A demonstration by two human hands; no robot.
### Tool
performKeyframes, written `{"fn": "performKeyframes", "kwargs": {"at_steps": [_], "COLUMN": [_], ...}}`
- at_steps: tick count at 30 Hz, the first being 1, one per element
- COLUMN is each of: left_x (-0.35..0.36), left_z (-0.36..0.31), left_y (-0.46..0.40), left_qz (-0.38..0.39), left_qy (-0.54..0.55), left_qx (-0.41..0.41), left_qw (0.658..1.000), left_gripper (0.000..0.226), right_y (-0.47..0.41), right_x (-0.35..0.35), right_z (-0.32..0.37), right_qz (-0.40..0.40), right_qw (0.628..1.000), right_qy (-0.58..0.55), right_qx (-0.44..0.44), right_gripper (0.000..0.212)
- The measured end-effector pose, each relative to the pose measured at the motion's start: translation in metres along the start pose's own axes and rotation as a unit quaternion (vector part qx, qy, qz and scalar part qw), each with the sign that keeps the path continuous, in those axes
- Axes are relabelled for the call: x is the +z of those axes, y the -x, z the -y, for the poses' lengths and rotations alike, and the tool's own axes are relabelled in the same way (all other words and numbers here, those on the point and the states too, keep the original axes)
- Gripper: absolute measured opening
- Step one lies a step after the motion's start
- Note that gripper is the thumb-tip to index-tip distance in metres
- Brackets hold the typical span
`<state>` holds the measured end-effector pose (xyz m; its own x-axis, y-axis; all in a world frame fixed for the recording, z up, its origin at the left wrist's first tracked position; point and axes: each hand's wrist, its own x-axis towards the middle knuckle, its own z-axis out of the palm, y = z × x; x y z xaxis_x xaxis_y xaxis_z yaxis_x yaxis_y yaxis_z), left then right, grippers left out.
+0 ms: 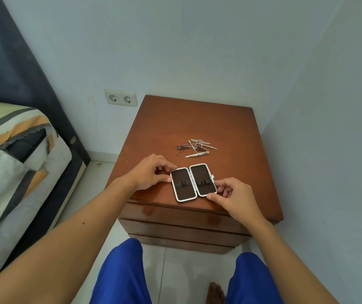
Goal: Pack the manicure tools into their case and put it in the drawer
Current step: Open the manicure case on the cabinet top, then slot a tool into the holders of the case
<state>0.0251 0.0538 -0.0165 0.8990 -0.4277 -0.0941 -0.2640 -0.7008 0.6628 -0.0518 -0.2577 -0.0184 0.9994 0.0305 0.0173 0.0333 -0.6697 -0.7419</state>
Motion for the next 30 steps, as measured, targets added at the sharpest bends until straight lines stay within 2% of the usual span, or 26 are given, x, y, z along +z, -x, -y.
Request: {"fn": "performKeyframes", "kwargs": {"at_steps": [4, 10, 15, 18, 20, 23, 25, 30], "left_x": [0.001, 0.011, 0.012, 0.010, 0.012, 0.016, 0.018, 0.024], "left_z": [-0.001, -0.001, -0.004, -0.006, -0.006, -0.009, -0.009, -0.002], "left_y": [-0.010, -0.010, -0.007, 0.001, 0.009, 0.018, 0.020, 0.018], "left_qz": [-0.027, -0.077, -0.070, -0.051, -0.046, -0.023, -0.020, -0.051], "left_qy": [0.012, 0.028, 0.031, 0.027, 0.029, 0.009, -0.010, -0.026], "left_qx": [-0.009, -0.015, -0.015, -0.019, -0.016, -0.021, -0.020, 0.003], "left_qw": [1.000, 0.997, 0.997, 0.998, 0.998, 0.999, 1.000, 0.998], "left_gripper": [0.037, 0.037, 0.038, 0.037, 0.049, 0.092, 0.107, 0.111], "right_y": [0.016, 0.016, 0.016, 0.007, -0.007, -0.035, -0.057, -0.108], "right_x": [0.004, 0.005, 0.002, -0.007, -0.012, -0.012, -0.009, 0.003], "right_z": [0.003, 0.009, 0.008, 0.007, 0.006, 0.012, 0.018, 0.027], "right_qz": [-0.018, -0.028, -0.016, -0.012, -0.028, -0.032, -0.022, -0.048], "right_qw": [1.000, 1.000, 1.000, 0.997, 0.996, 0.997, 0.999, 0.998], "right_qy": [-0.001, 0.001, -0.002, -0.066, -0.082, -0.068, -0.036, 0.023], "right_qx": [-0.004, 0.008, 0.011, 0.038, 0.037, 0.016, -0.003, -0.035], "right_gripper": [0.033, 0.039, 0.041, 0.040, 0.034, 0.021, 0.017, 0.011]}}
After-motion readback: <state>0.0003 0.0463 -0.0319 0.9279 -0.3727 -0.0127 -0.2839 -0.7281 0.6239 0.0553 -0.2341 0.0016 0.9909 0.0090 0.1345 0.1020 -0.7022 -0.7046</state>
